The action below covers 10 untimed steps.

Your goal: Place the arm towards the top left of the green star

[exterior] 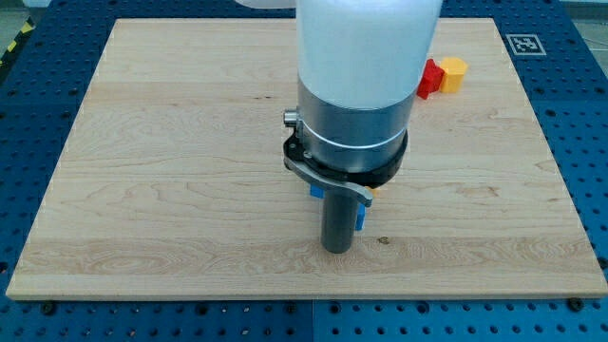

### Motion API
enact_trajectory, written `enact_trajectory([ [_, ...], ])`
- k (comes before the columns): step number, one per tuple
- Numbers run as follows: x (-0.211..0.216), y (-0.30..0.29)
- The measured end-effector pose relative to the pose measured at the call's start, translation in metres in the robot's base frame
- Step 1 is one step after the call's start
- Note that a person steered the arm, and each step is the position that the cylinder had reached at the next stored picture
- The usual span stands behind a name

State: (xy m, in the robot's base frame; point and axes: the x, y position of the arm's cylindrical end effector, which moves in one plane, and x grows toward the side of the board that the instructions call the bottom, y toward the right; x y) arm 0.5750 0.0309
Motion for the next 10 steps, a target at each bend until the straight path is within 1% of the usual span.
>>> enact_trajectory([
  [2, -0.005, 0.014],
  [4, -0.003, 0.015],
  [5, 0.017, 0.038],
  [7, 0.019, 0.037],
  [8, 0.02, -0.016],
  [9, 0.016, -0.039],
  [10, 0.016, -0.042],
])
